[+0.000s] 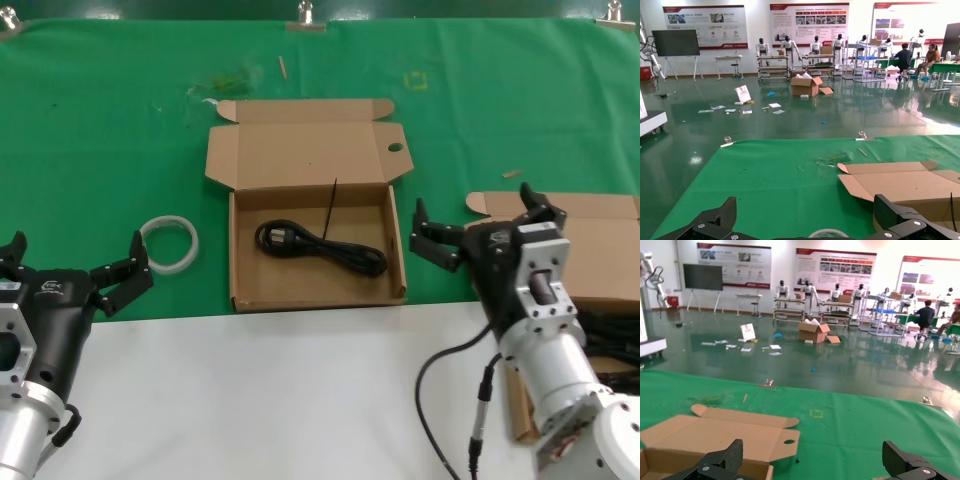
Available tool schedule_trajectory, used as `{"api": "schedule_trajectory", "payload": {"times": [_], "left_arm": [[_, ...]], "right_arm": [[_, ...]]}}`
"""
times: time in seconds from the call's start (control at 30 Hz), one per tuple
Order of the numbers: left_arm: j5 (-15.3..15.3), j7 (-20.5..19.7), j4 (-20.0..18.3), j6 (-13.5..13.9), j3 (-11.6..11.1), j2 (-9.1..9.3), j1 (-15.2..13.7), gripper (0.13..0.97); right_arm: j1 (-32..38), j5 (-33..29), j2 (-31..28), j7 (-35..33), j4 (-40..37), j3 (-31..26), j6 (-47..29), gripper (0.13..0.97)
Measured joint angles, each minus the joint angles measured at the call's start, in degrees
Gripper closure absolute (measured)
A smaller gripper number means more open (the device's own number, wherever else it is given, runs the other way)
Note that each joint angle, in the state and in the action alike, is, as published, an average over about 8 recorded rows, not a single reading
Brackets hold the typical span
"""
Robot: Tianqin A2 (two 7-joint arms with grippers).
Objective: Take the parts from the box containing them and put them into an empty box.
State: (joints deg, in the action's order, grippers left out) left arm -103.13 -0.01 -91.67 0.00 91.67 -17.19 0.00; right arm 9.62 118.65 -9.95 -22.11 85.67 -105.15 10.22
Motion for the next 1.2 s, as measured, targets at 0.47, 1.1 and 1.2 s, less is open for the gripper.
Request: {"api": "schedule_trajectory", "payload": {"times": [0.47, 1.1, 1.2], "left_arm": [[-0.01, 0.00, 0.00, 0.00, 0.00, 0.00, 0.00, 0.132], [-0.01, 0.00, 0.00, 0.00, 0.00, 0.00, 0.00, 0.132], [-0.01, 0.00, 0.00, 0.00, 0.00, 0.00, 0.00, 0.132]], "right_arm": [[-6.33, -10.19, 0.00, 14.52, 3.95, 8.87, -6.70, 0.129], [-8.48, -13.68, 0.01, 19.50, 5.29, 11.89, -9.01, 0.129], [-8.48, -13.68, 0.01, 19.50, 5.29, 11.89, -9.01, 0.129]]}}
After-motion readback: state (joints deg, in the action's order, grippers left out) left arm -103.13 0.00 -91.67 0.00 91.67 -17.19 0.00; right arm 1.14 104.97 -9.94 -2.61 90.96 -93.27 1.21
